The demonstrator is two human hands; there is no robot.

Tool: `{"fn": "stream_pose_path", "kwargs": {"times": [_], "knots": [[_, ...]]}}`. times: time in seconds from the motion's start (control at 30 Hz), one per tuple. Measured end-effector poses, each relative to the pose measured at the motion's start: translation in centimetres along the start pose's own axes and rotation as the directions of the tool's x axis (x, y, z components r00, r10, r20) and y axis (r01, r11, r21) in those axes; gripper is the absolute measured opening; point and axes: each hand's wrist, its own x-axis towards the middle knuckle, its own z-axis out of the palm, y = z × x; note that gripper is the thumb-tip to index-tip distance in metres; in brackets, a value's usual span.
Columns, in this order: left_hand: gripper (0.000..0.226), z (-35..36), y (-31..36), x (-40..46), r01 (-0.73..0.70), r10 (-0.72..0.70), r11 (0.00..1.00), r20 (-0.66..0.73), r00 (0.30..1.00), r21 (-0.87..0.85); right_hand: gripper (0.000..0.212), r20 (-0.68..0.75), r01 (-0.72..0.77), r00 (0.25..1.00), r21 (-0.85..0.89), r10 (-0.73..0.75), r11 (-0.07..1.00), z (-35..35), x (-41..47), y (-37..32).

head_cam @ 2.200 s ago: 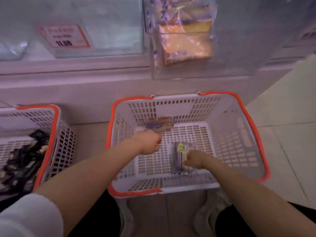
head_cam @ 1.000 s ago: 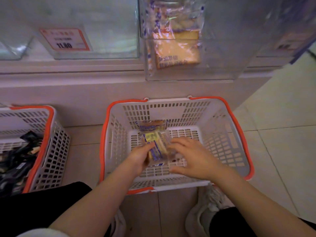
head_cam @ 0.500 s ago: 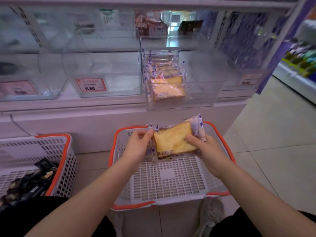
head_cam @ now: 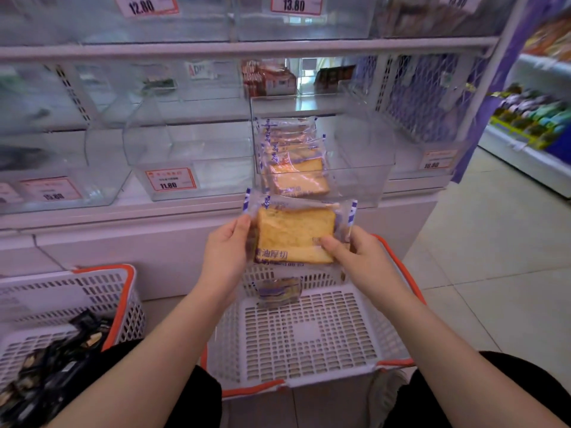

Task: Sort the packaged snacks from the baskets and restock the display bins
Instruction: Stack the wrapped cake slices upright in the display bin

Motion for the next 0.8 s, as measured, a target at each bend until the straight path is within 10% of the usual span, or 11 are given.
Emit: {"fn": "stream_pose_path", "kwargs": {"times": [0.27, 0.43, 0.57, 0.8], "knots": [[0.033, 1.3, 1.7, 1.7, -0.016, 0.023, 0.993, 0.058, 0.998, -0.119, 0.029, -0.188, 0.115, 0.977, 0.062, -0.102, 0.991, -2.5, 2.4, -2.8], [0.041, 3.2, 3.2, 3.6, -0.023, 0.032, 0.992, 0.071, 0.997, -0.121, 0.022, -0.194, -0.051, 0.969, 0.46, 0.156, 0.886, -2.4, 4.9, -3.4], [0.043, 3.7, 5.3, 7.0, -0.206, 0.207, 0.978, 0.073, 0.976, -0.017, 0.005, 0.002, 0.002, 1.0, 0.333, -0.003, 0.943, -3.9, 7.5, -4.5], [0.034, 6.2, 8.6, 11.4, -0.306, 0.301, 0.952, 0.248, 0.921, -0.018, 0.049, 0.057, 0.117, 0.99, 0.151, -0.127, 0.982, -5.1, 12.6, -7.1]]}}
